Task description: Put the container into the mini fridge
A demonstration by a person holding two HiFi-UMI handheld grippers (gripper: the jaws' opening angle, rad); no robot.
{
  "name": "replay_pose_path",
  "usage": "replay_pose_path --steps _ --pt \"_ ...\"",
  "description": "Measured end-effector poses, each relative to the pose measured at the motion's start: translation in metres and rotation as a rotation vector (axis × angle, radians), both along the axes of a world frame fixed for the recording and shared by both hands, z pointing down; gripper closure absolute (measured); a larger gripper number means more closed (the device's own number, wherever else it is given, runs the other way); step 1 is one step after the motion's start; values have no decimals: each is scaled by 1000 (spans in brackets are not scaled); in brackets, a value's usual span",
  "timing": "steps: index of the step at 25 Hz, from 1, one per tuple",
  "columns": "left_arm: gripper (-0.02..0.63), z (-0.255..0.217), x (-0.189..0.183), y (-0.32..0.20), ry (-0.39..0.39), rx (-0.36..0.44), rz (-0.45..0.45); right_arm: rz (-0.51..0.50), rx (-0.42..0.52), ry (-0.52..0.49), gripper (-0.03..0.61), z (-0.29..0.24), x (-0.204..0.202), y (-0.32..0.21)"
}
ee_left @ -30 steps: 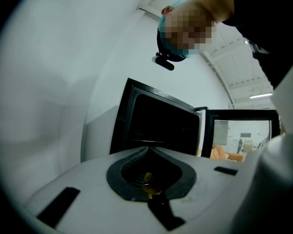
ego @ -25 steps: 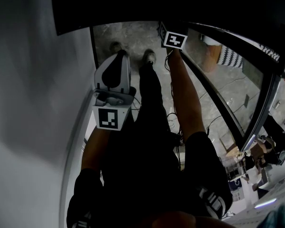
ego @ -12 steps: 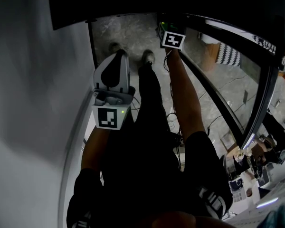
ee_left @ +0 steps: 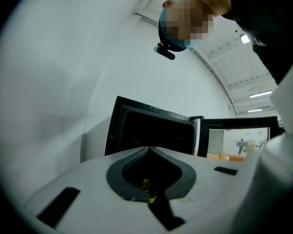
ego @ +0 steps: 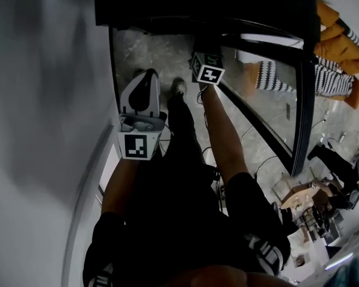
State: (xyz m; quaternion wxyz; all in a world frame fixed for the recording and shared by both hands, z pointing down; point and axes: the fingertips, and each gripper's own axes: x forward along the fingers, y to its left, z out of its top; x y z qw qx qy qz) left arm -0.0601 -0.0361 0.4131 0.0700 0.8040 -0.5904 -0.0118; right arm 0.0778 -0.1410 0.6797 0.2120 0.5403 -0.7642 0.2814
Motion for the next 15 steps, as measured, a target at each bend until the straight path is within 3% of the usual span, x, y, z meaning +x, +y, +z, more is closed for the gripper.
replay_pose_path --steps 6,11,15 --pt "609 -33 0 17 -13 -25 -12 7 44 -24 575 -75 0 23" --pt "609 -54 3 31 -34 -103 6 20 101 -63 575 -148 3 39" --pt "609 -74 -8 46 -54 -133 -30 29 153 -94 577 -205 7 59"
